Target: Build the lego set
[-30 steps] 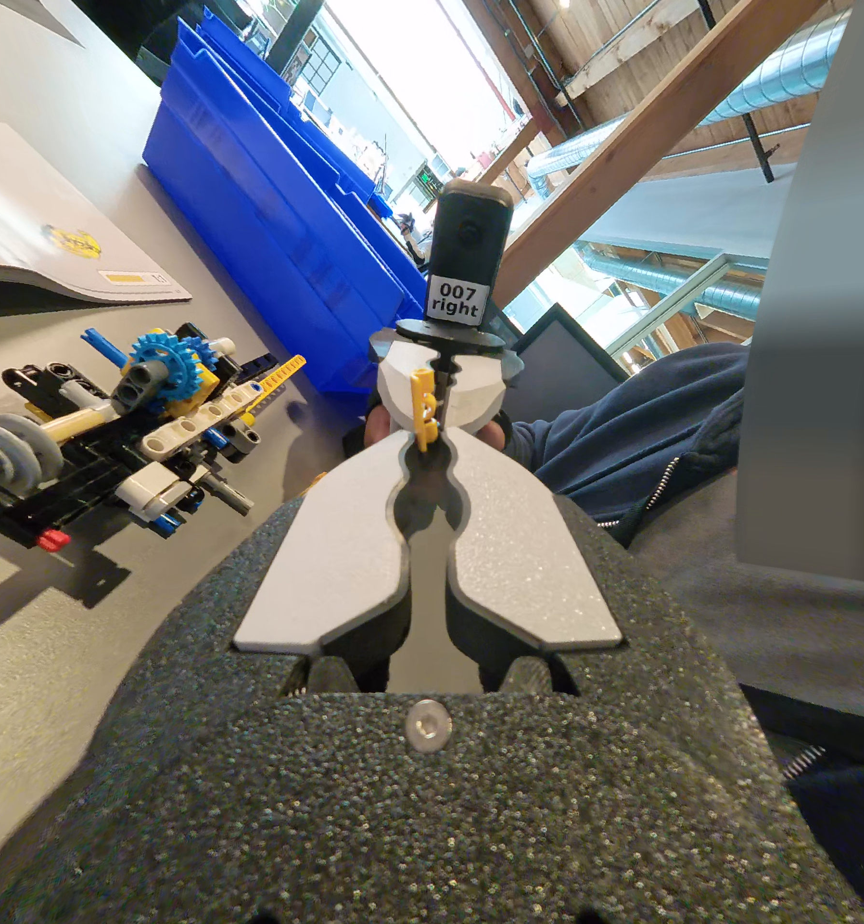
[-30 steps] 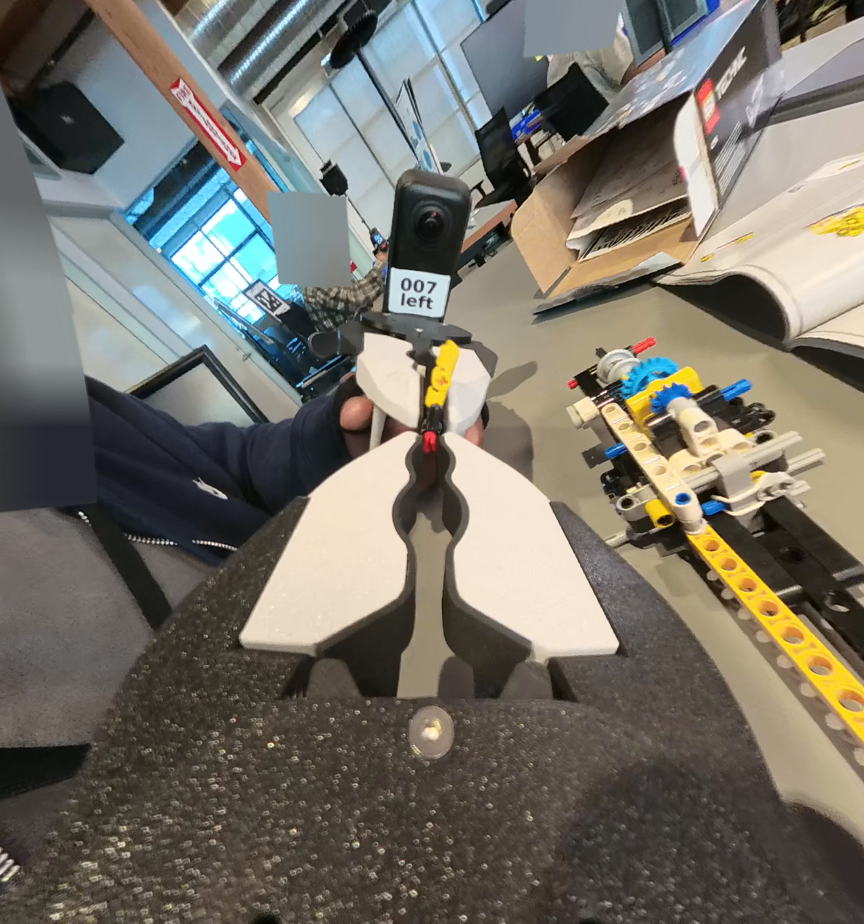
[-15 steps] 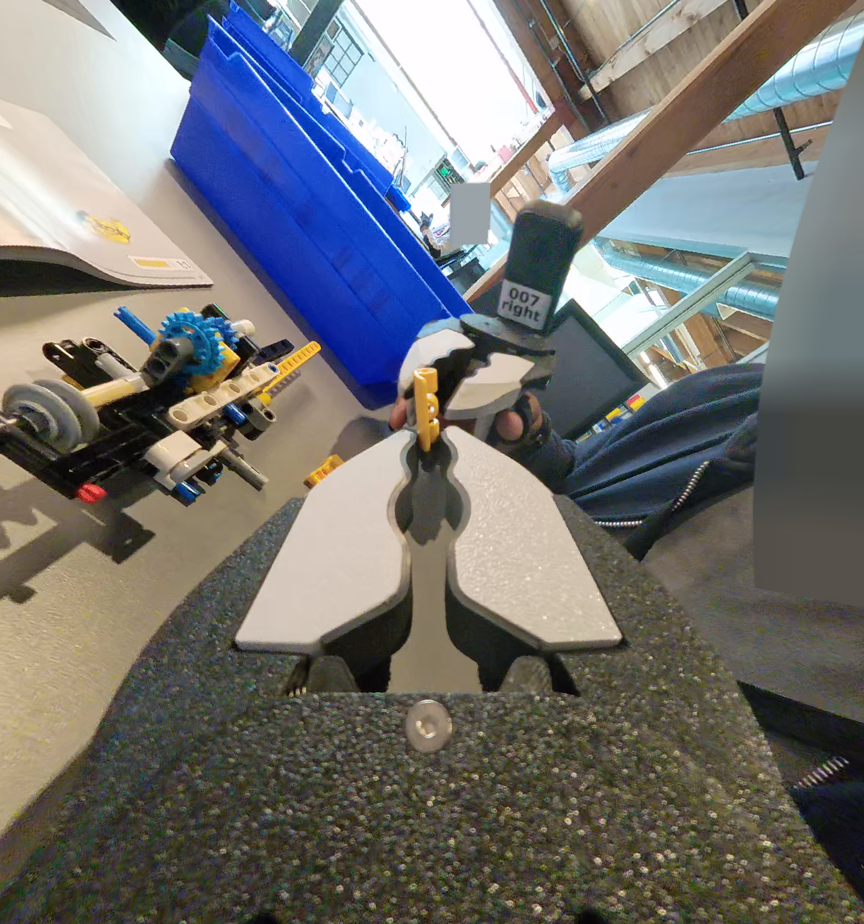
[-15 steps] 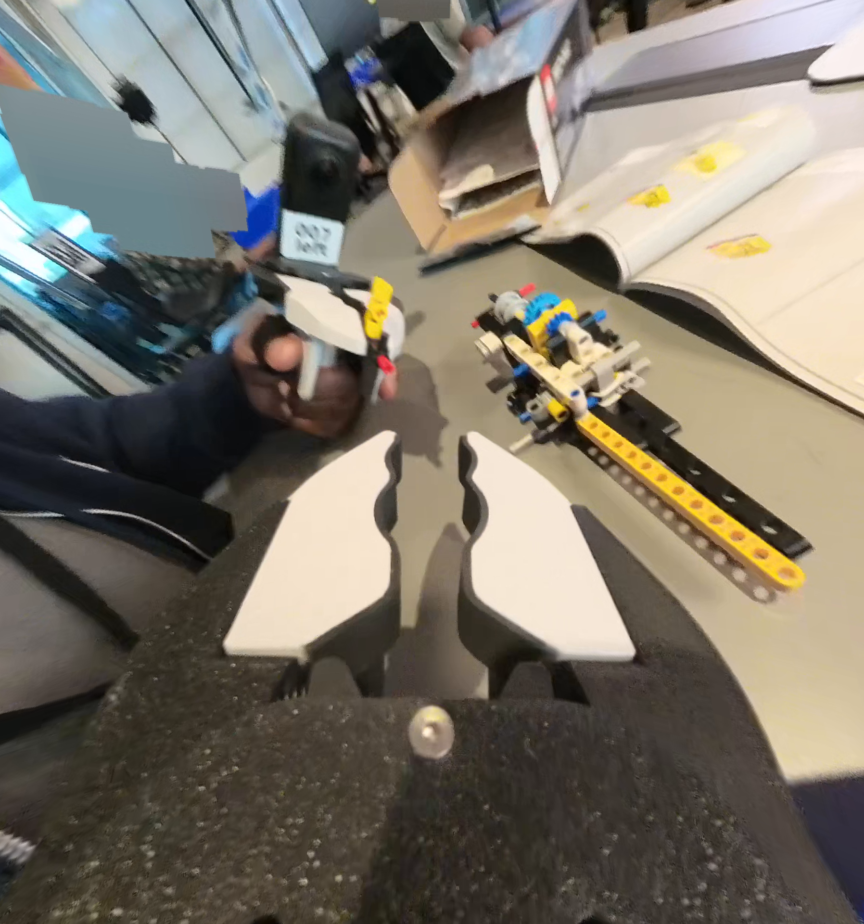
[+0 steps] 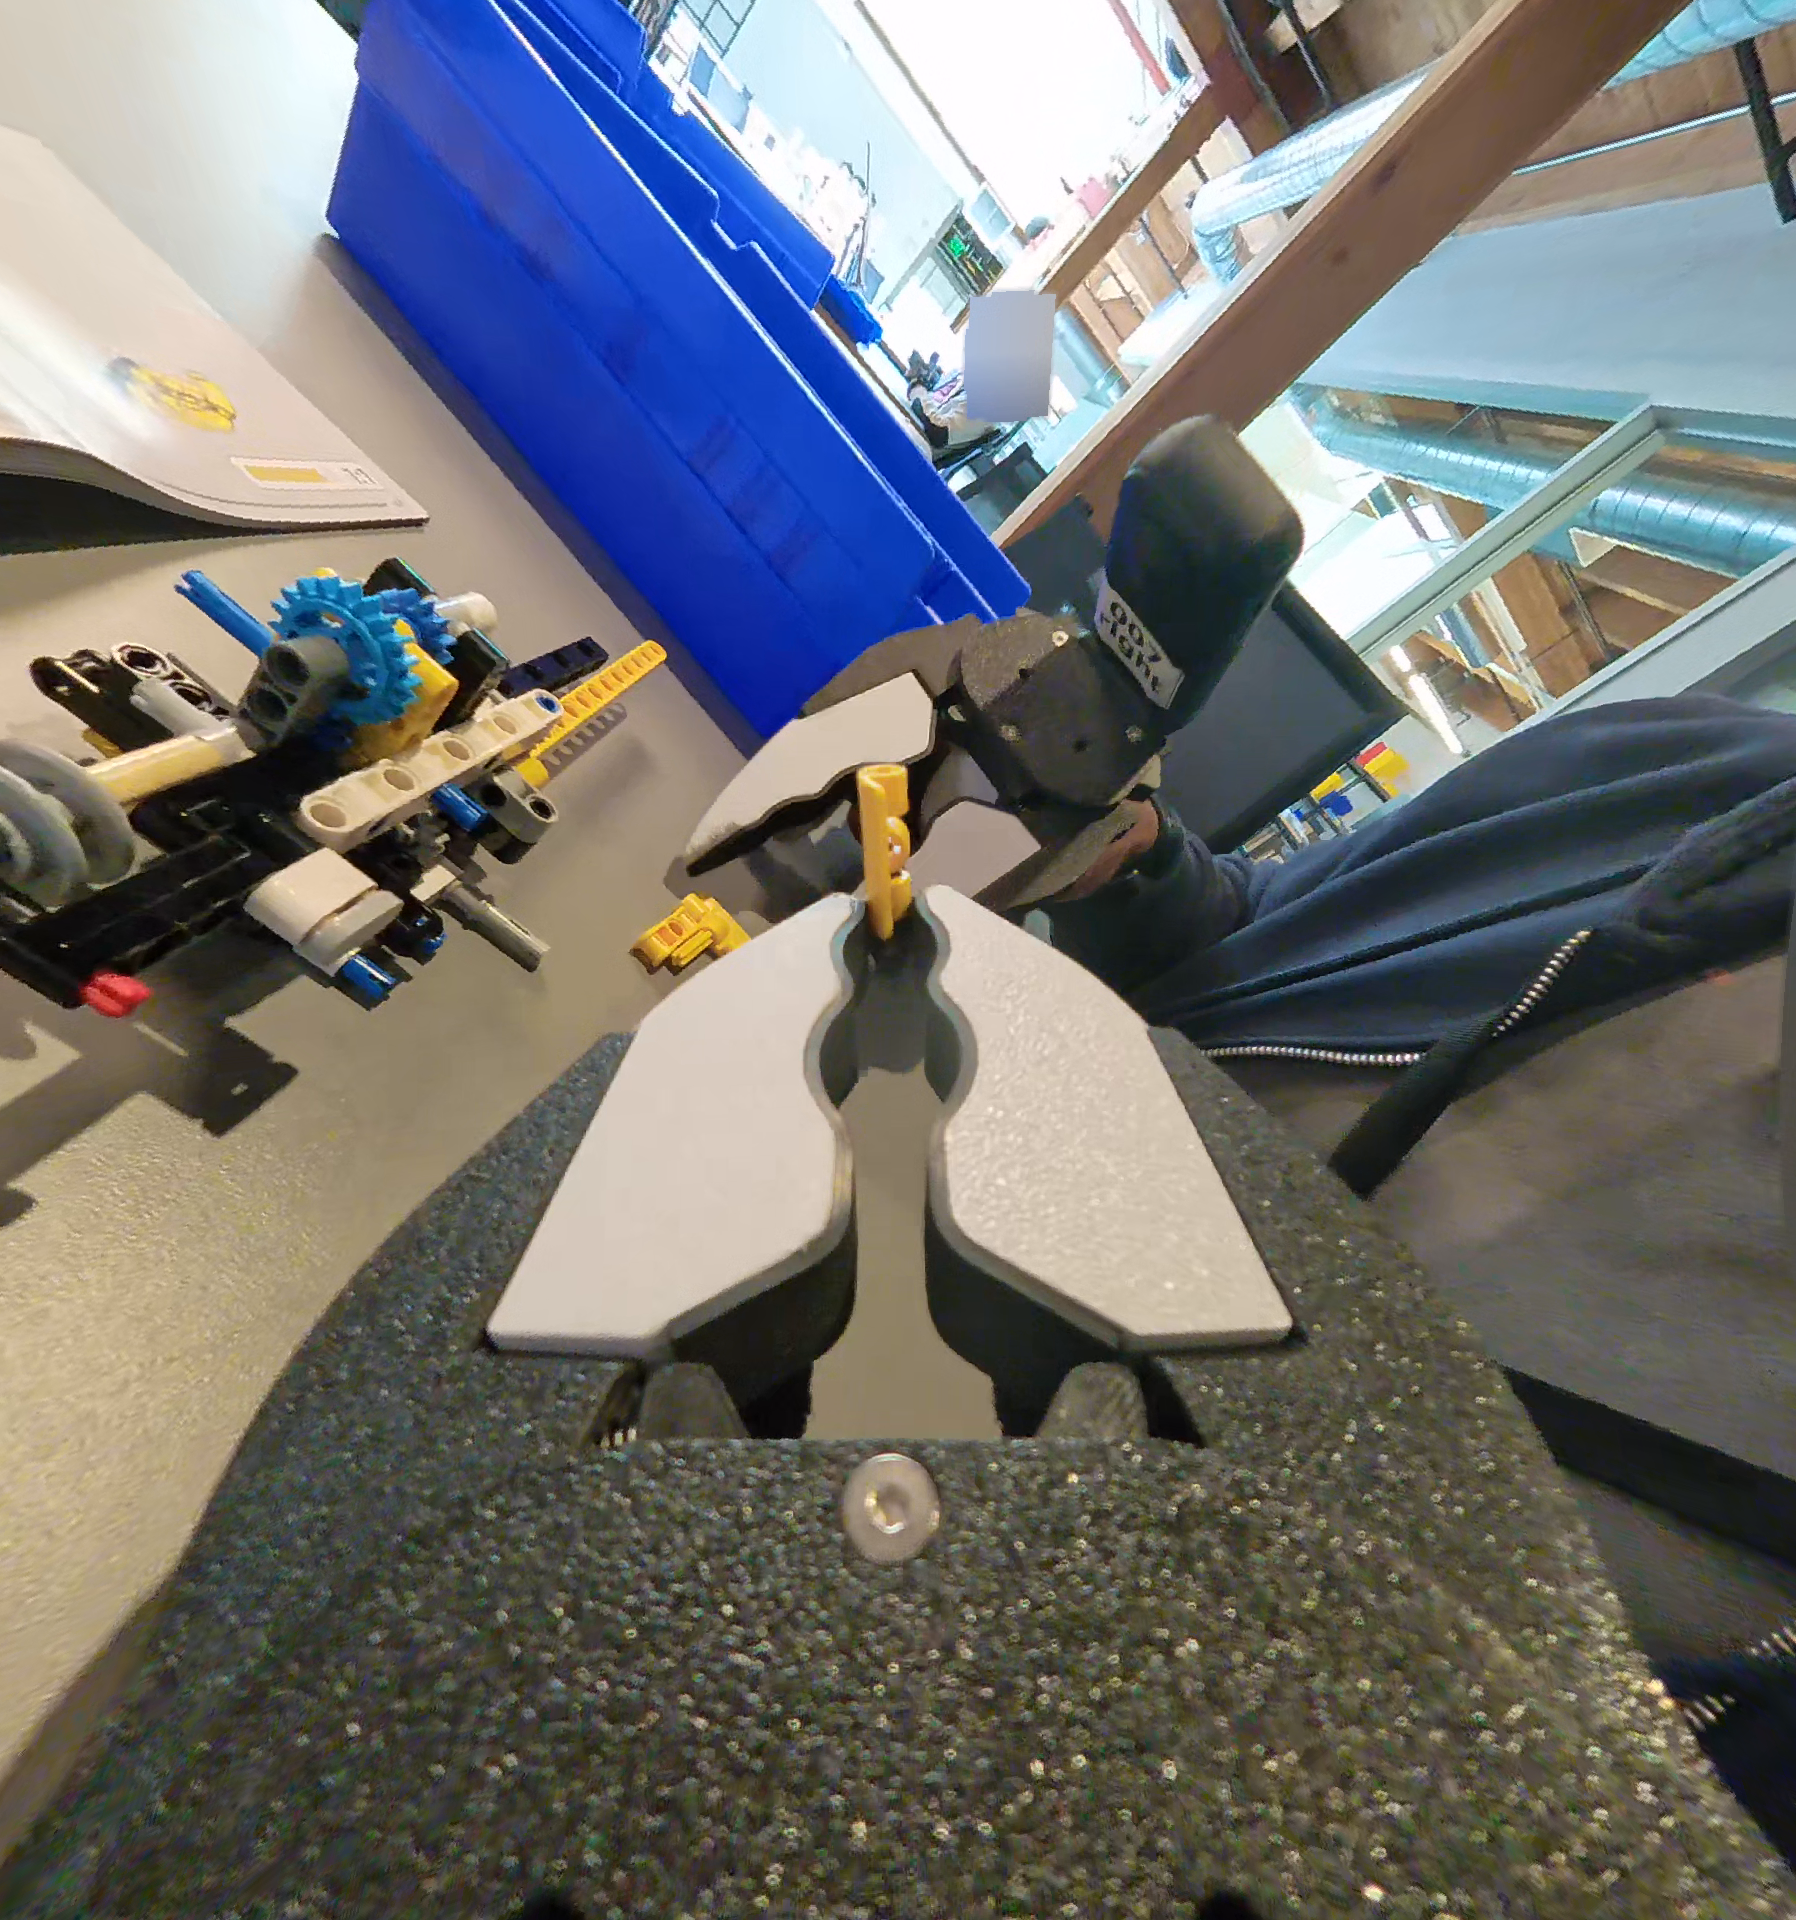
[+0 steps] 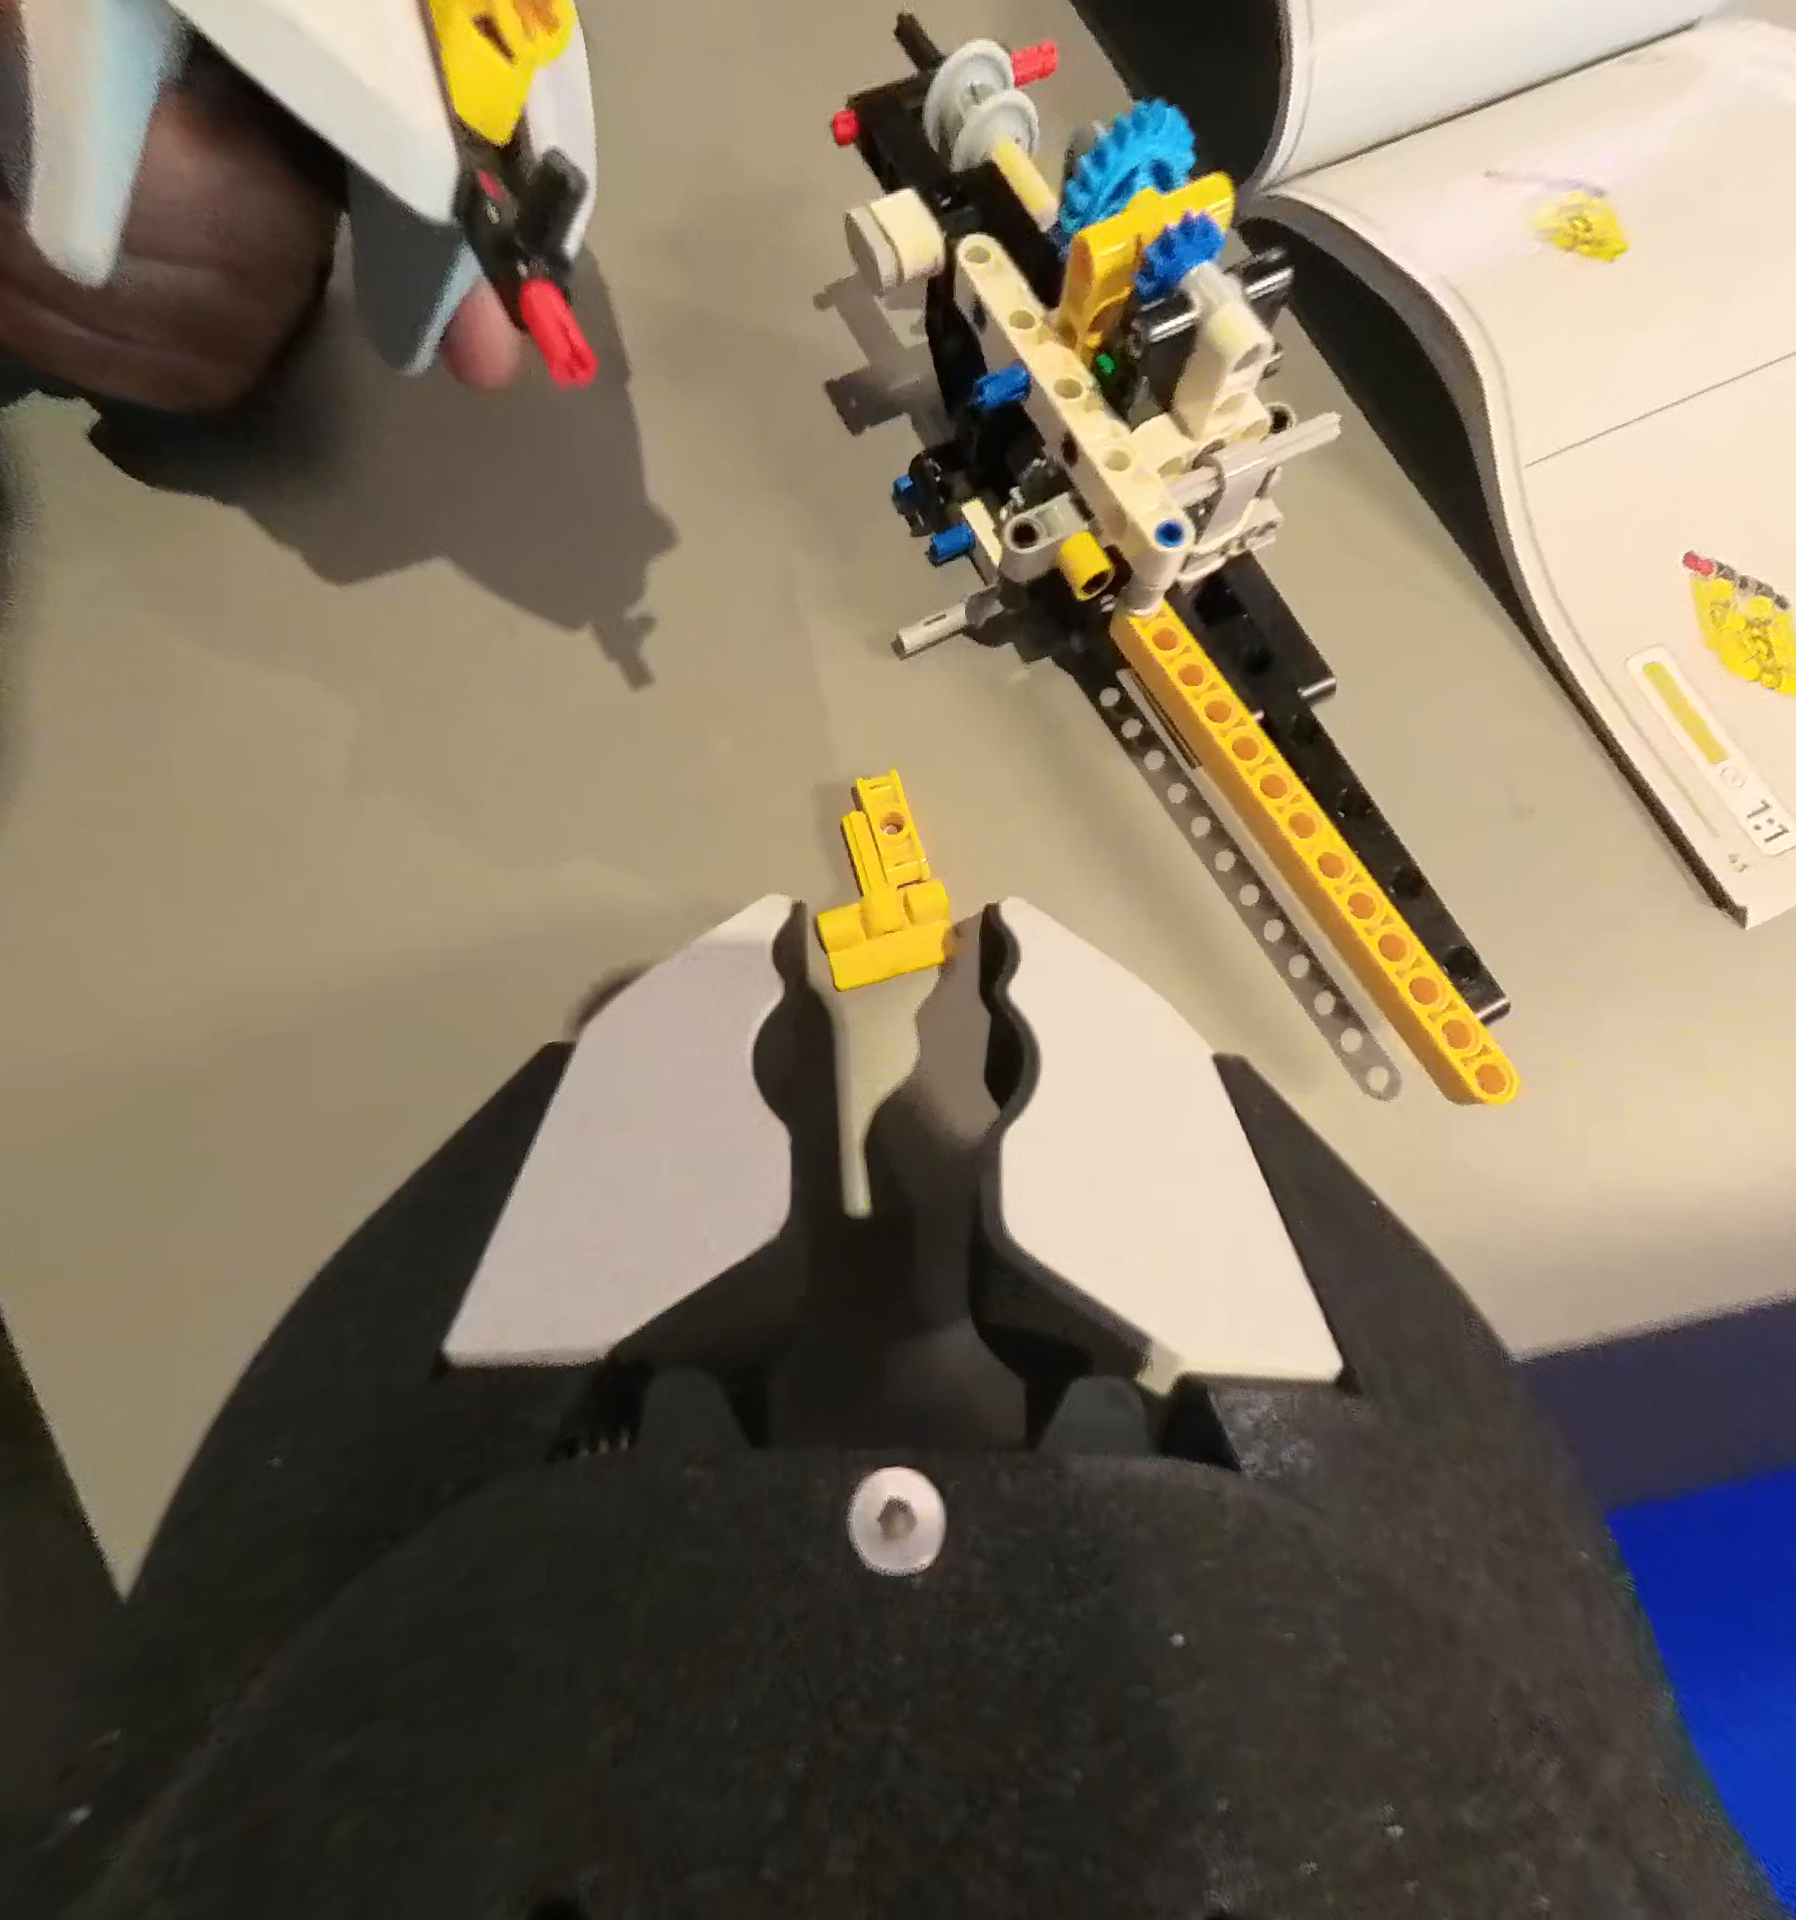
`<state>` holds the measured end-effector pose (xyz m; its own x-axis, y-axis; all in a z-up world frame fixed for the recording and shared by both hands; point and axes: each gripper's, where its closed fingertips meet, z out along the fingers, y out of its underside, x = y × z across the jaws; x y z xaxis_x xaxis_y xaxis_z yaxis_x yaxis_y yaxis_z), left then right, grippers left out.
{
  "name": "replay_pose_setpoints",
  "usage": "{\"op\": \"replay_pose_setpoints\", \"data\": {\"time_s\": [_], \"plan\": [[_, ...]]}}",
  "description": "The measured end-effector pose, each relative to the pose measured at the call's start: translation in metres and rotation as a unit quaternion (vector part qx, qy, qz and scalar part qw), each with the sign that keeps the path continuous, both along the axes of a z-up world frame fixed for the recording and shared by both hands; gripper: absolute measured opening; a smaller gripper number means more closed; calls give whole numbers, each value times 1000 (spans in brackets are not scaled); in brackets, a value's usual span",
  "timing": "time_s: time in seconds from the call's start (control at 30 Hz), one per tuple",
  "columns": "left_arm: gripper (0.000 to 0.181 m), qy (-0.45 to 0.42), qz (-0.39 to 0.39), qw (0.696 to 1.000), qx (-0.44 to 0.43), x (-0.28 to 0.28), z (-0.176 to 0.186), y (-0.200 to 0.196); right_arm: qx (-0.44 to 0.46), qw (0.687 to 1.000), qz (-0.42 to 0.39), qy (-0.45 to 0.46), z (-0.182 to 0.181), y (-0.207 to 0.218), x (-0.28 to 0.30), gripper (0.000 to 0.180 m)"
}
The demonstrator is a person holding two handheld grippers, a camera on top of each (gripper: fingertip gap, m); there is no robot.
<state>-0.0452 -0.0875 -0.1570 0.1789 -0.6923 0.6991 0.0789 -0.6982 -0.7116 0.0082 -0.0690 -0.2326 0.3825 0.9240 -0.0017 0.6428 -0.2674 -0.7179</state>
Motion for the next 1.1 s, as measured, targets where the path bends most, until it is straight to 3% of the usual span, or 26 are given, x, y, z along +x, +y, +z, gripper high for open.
{"op": "replay_pose_setpoints", "data": {"time_s": [0.4,1.1], "plan": [[7,11,-8,1000,1,2,-3,-2,21,999,34,-33,-4,-6,5,22],[7,14,-12,1000,-9,2,-6,-3,22,999,45,-16,1,-6,4,22]]}}
